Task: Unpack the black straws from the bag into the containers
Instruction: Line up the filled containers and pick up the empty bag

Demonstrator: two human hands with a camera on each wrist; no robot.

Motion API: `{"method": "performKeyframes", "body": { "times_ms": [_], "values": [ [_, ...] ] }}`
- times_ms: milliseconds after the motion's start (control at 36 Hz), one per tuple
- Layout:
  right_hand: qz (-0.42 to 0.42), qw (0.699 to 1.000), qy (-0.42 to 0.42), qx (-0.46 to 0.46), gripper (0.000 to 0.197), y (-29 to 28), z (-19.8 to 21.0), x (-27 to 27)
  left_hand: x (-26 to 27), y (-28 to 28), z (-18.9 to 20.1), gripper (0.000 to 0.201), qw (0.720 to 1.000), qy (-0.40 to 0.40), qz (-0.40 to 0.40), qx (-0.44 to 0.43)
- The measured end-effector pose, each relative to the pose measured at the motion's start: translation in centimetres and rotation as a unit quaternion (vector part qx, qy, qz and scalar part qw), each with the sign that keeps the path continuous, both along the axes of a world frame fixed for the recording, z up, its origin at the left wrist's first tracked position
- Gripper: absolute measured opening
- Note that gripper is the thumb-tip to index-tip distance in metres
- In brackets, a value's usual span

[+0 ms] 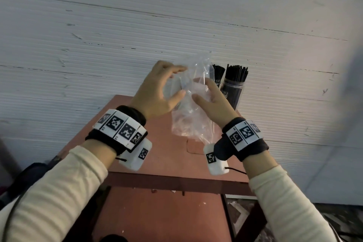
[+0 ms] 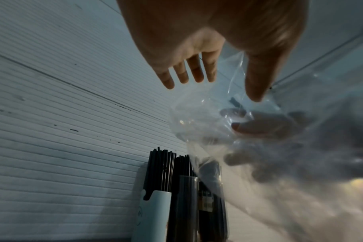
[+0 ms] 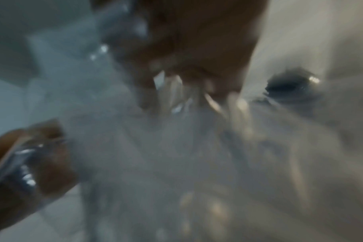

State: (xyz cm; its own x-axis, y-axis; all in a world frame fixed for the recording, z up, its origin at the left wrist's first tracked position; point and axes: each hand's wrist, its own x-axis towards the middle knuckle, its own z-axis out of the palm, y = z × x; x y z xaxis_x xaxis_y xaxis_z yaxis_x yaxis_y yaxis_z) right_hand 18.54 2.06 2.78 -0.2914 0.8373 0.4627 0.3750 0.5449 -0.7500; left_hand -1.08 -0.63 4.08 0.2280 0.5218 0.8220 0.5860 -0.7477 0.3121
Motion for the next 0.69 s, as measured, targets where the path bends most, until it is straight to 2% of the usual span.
{"method": "performKeyframes", "body": {
  "times_ms": [56, 167, 194, 278, 333, 417, 528, 611, 694],
  "values": [
    [0.014, 1.000, 0.020, -0.004, 0.050, -0.1, -0.2, 0.2, -0.4, 0.5, -0.1, 0.067, 0.999, 0.032, -0.007, -0.002],
    [0.049, 0.998, 0.040, -0.023, 0.083, -1.0, -0.2, -0.7, -0.1, 1.6, -0.8, 0.096, 0.994, 0.089, -0.027, -0.050],
    [0.063, 0.997, 0.046, -0.020, 0.086, -1.3, -0.1, -0.9, 0.1, 1.9, -0.9, 0.102, 0.993, 0.097, -0.024, -0.066],
    [0.093, 0.994, 0.059, 0.002, 0.079, -2.0, 0.6, -1.3, 0.6, 2.0, -0.7, 0.116, 0.988, 0.117, 0.003, -0.104],
    [0.109, 0.993, 0.029, 0.034, 0.081, -2.0, 0.6, -1.2, 0.9, 2.1, -0.4, 0.115, 0.986, 0.132, 0.008, -0.106],
    [0.123, 0.991, -0.019, 0.045, 0.080, -2.0, 0.2, -1.2, 1.3, 2.3, -0.1, 0.097, 0.983, 0.160, 0.000, -0.088],
    [0.104, 0.994, -0.010, 0.034, 0.072, -1.9, -0.5, -0.8, 1.2, 2.0, -0.4, 0.081, 0.988, 0.106, -0.011, -0.108],
    [0.094, 0.994, -0.030, 0.048, 0.069, -2.0, -0.4, -0.6, 0.8, 1.0, -1.2, 0.088, 0.985, 0.092, -0.010, -0.144],
    [0.094, 0.994, -0.032, 0.044, 0.067, -2.1, -0.5, -0.5, 0.4, -1.1, -2.6, 0.090, 0.994, 0.055, 0.030, -0.092]
  ]
}}
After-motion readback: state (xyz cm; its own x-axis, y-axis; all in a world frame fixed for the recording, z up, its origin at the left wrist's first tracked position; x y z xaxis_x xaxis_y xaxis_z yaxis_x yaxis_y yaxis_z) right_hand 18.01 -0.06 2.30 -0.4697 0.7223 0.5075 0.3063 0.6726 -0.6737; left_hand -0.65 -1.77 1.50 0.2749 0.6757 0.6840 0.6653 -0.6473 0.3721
